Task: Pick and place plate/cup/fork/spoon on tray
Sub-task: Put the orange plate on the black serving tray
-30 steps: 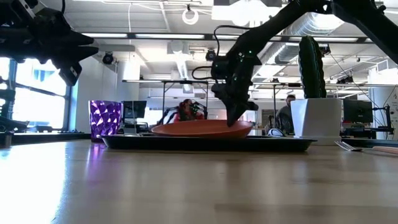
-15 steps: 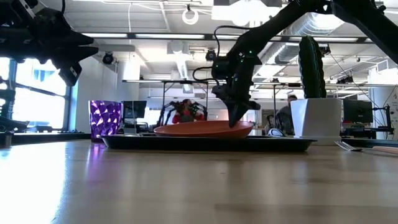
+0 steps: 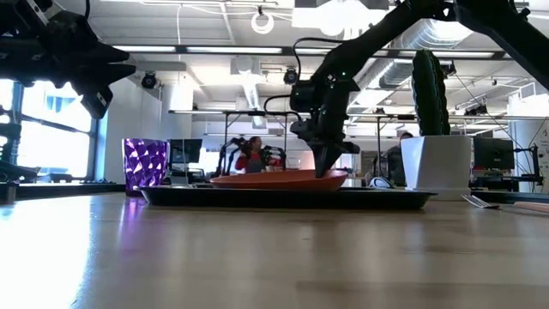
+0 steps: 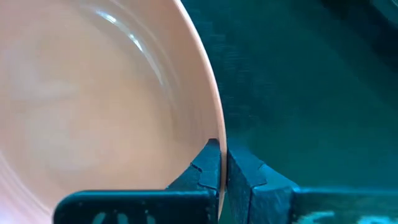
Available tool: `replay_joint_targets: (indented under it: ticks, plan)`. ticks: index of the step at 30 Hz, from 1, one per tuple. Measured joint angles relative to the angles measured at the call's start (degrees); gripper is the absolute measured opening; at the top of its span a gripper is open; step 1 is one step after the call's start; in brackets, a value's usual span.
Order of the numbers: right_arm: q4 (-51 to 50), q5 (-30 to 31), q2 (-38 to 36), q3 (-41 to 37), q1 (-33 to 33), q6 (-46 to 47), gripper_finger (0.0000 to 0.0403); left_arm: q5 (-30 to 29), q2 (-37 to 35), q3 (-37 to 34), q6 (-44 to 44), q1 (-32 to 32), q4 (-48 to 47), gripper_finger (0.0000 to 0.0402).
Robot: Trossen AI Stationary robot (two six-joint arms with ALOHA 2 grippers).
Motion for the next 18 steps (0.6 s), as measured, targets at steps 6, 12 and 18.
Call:
replay_joint_targets:
  ticks: [6, 12, 18]
  plan:
    - [-0.15, -0.26, 1.93, 0.01, 0.09, 0.01, 0.0000, -0.04, 0.00, 0.01, 0.01, -0.02, 0.00, 0.0085]
    - [-0.36, 1.76, 2.34, 0.02, 0.95, 0.35, 0.0000, -0.04, 0.00, 0.01, 0.01, -0.02, 0.00, 0.0085]
    - [-0.40, 2.47, 2.34, 0.02, 0.98, 0.91, 0.0006, -0.04, -0.01, 0.01, 0.01, -0.02, 0.00, 0.0085]
